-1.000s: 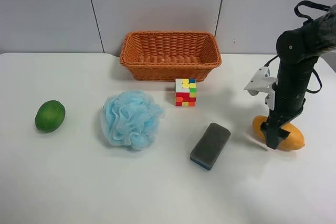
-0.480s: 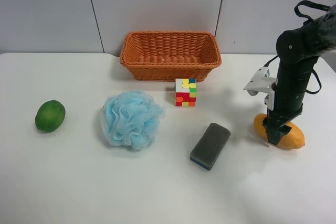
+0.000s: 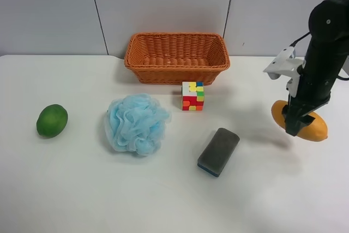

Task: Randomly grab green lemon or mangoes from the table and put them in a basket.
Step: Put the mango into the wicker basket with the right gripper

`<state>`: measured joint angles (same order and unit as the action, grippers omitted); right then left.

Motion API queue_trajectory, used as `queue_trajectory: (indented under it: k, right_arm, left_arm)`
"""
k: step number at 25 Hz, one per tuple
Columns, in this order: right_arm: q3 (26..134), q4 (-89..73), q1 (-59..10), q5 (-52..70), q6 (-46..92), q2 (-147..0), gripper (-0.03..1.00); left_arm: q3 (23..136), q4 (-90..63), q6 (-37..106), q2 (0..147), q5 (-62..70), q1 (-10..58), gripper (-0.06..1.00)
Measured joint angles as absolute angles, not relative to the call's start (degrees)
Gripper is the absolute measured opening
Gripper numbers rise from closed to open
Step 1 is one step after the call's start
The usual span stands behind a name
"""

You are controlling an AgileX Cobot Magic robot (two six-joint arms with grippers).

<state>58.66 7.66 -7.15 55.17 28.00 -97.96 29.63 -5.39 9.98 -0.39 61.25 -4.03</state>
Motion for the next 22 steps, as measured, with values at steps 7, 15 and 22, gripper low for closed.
queue_trajectory:
  k: [7,15,22]
  right_arm:
    - [65.3,4.4,-7.2,63.5,23.5,-93.1,0.66]
    - [82.5,3.4,-13.6,66.1,18.3,-94.6,0.66]
    - [99.5,3.4,-17.4,65.5,16.4,-104.2,0.66]
  left_arm:
    - [29.6,-5.4,10.0,-0.4,61.3,-4.0,0.99]
    - [29.6,-5.4,10.0,-0.4,61.3,-4.0,0.99]
    - [29.6,-5.4,10.0,-0.4,61.3,-4.0,0.99]
